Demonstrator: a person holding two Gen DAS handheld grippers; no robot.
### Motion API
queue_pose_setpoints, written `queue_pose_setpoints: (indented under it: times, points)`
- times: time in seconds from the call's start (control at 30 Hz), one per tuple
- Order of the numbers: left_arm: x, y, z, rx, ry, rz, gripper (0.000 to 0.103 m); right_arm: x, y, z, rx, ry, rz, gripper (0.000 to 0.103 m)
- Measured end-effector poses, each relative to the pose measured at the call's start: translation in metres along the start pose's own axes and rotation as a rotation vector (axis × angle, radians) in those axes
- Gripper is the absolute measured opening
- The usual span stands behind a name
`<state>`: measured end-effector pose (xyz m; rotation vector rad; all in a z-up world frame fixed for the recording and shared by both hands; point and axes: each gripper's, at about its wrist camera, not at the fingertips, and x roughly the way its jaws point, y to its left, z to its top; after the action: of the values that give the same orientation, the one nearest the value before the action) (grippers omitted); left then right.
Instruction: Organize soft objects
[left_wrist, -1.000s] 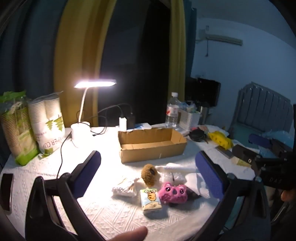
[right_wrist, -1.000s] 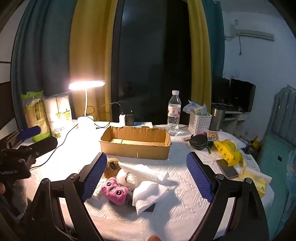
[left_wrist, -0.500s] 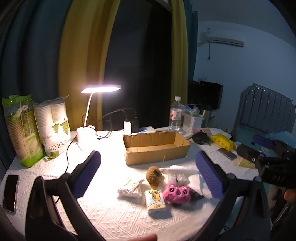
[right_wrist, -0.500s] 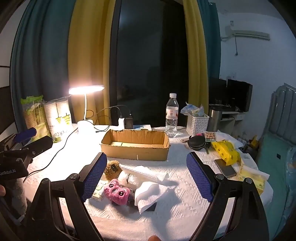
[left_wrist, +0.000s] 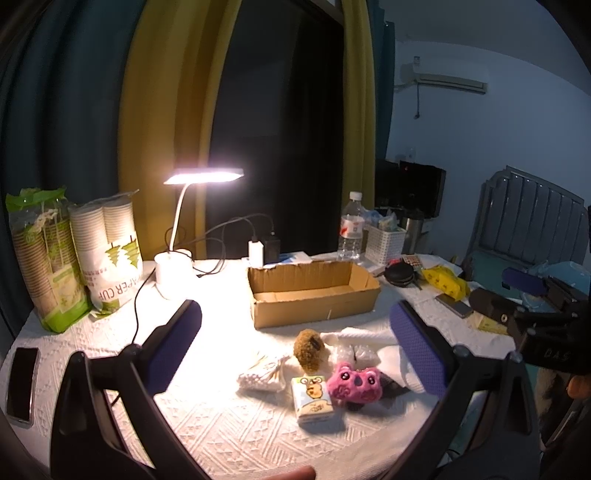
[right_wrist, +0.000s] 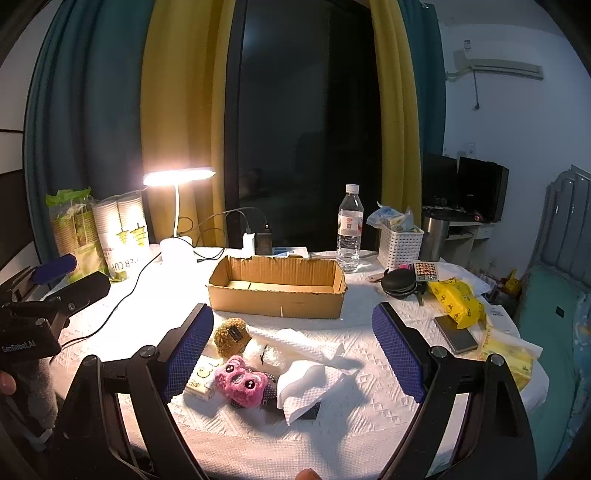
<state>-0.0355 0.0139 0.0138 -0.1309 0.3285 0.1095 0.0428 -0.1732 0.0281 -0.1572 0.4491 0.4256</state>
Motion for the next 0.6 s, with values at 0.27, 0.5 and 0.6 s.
queue_pose_setpoints:
  times: [0.27, 0.5, 0.6]
  points:
    - [-0.0005, -0.0002, -0.0008, 0.000, -0.002, -0.001, 0.103, -0.0001, 0.0008, -0.0009, -0.001, 0.000, 0.002, 0.090]
    - [-0.0019, -0.0025, -0.0027, 0.019, -0.001, 0.001, 0.103, 0.0004, 0.0008, -0.0020, -0.001, 0.000, 0.001, 0.090]
    - [-0.0027, -0.0036, -0.0035, 0.027, -0.001, -0.001, 0.103, 0.0004, 0.0007, -0.0021, -0.002, 0.000, 0.001, 0.090]
